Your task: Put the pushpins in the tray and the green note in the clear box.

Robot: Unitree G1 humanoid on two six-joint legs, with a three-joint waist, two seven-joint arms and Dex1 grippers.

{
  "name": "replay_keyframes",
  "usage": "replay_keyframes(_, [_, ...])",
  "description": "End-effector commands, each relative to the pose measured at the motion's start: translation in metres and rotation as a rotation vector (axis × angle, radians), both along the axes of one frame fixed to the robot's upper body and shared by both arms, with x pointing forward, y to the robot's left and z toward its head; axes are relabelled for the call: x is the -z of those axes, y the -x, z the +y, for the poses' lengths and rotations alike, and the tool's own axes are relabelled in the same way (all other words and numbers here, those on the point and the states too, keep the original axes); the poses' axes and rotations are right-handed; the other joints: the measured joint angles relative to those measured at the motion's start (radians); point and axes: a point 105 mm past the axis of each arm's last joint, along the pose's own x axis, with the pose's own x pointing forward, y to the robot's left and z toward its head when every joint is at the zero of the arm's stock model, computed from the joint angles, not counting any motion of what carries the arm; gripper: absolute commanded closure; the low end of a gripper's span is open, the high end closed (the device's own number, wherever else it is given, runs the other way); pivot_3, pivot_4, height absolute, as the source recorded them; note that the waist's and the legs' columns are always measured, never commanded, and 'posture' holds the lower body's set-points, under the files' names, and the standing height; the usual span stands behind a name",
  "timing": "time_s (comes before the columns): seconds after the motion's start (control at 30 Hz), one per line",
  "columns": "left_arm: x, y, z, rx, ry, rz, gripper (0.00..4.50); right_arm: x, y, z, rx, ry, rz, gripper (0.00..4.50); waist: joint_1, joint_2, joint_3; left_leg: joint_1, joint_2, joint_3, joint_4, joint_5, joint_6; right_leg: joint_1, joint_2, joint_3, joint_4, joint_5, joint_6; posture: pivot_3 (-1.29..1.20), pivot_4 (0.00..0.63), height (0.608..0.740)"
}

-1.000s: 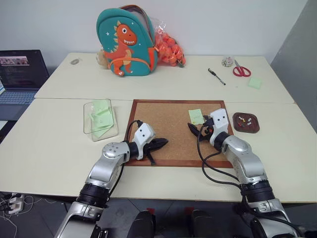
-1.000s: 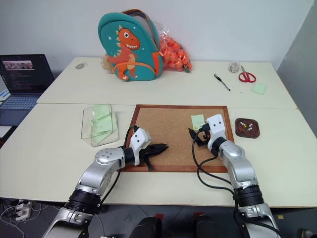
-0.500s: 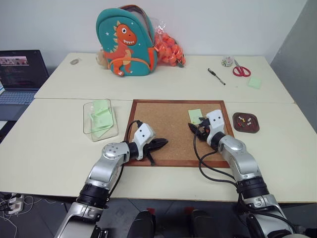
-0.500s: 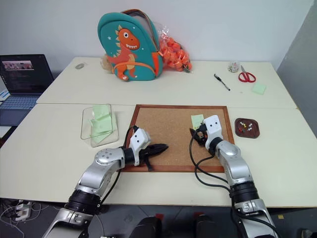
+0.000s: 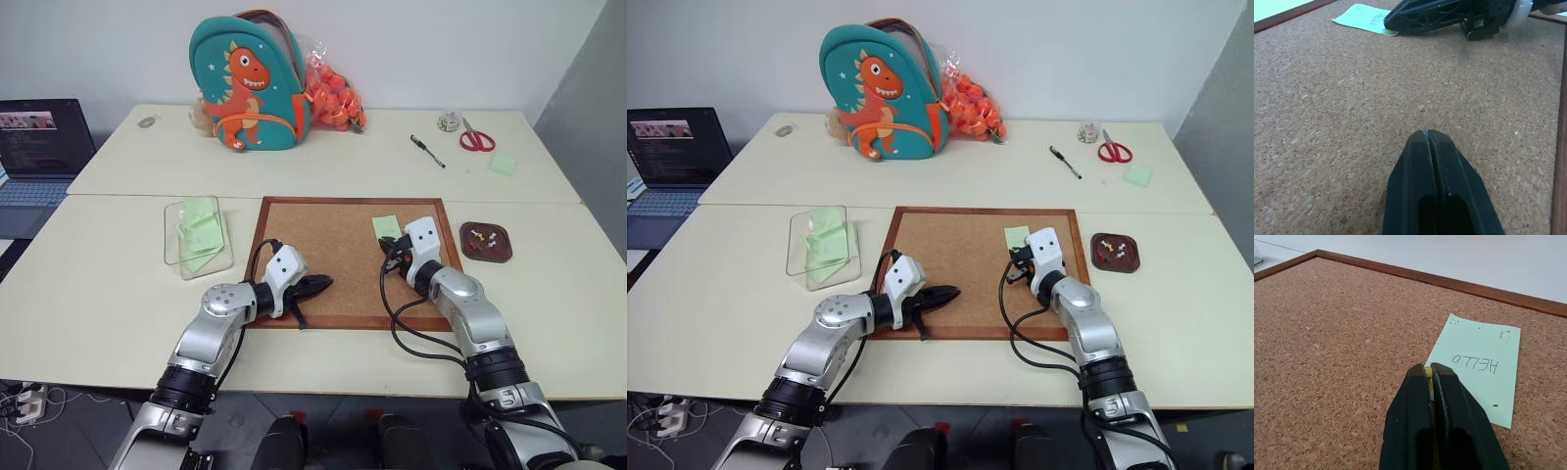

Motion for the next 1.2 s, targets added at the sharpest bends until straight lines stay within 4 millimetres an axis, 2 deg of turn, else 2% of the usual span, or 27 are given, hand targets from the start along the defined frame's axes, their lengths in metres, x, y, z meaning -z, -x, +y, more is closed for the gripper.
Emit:
replay_keyframes(0.03, [0.024, 0.012, -0.004, 0.025, -0.039, 0.092, 4.50, -0.014, -0.003, 0.003, -0.009, -0.014, -0.049, 4.46, 0.000, 0.000, 0.000, 0.000, 0.000, 0.000, 0.000, 0.000, 0.000, 0.000, 0.000, 0.000, 0.000, 0.000, 0.000, 0.00, 0.150, 0.740])
replay_keyframes(0.4, [0.025, 0.013, -0.004, 0.025, -0.040, 0.097, 4.50, -0.040, -0.003, 0.001, 0.011, -0.096, -0.154, 4.46, -0.001, 0.000, 0.000, 0.000, 0.000, 0.000, 0.000, 0.000, 0.000, -0.001, 0.000, 0.000, 0.000, 0.000, 0.000, 0.00, 0.150, 0.740])
replay_keyframes(0.9, [0.026, 0.014, -0.006, 0.028, -0.037, 0.102, 4.50, -0.061, 0.000, -0.003, 0.012, -0.139, -0.253, 4.46, -0.001, 0.000, 0.000, -0.001, 0.000, 0.000, 0.000, 0.000, 0.000, -0.001, 0.000, 0.000, 0.000, 0.000, 0.000, 0.00, 0.150, 0.740])
replay_keyframes(1.07, [0.020, 0.007, -0.003, -0.003, -0.031, 0.073, 4.50, -0.063, 0.013, 0.004, -0.089, -0.051, -0.269, 4.46, 0.001, 0.000, 0.000, -0.001, 0.000, 0.000, 0.000, 0.000, 0.000, -0.001, 0.000, 0.000, 0.000, 0.000, 0.000, 0.00, 0.150, 0.740])
replay_keyframes(1.2, [-0.001, -0.007, 0.006, -0.047, -0.002, 0.038, 4.50, -0.061, 0.028, 0.004, -0.190, 0.065, -0.277, 4.46, 0.002, 0.000, 0.000, -0.001, 0.000, 0.000, 0.000, 0.000, 0.000, -0.001, 0.000, 0.000, 0.000, 0.000, 0.000, 0.00, 0.150, 0.740])
